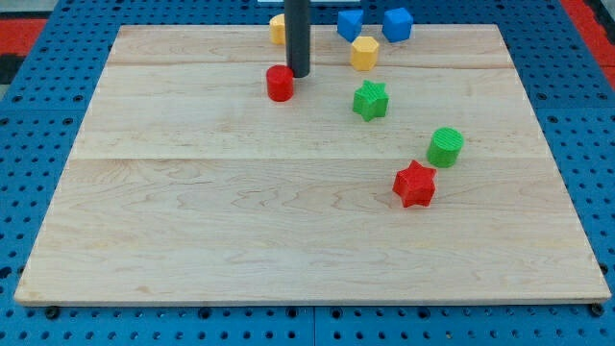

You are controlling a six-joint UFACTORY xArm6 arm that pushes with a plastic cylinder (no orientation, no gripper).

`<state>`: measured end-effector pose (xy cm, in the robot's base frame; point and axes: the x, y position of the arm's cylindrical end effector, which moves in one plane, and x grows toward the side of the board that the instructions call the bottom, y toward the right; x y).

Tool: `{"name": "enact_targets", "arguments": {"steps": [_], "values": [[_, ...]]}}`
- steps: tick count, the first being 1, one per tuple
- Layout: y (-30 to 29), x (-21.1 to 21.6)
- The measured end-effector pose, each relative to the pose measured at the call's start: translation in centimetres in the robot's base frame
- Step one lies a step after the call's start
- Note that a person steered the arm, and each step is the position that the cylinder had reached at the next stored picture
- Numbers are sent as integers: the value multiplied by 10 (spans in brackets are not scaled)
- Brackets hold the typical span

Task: Place the green circle in between the stars

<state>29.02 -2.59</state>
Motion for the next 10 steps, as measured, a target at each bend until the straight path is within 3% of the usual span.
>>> {"name": "enact_targets", "arguments": {"steps": [4, 7, 9, 10], "values": [[-2, 127], [196, 166], [261, 169], [246, 164]]}}
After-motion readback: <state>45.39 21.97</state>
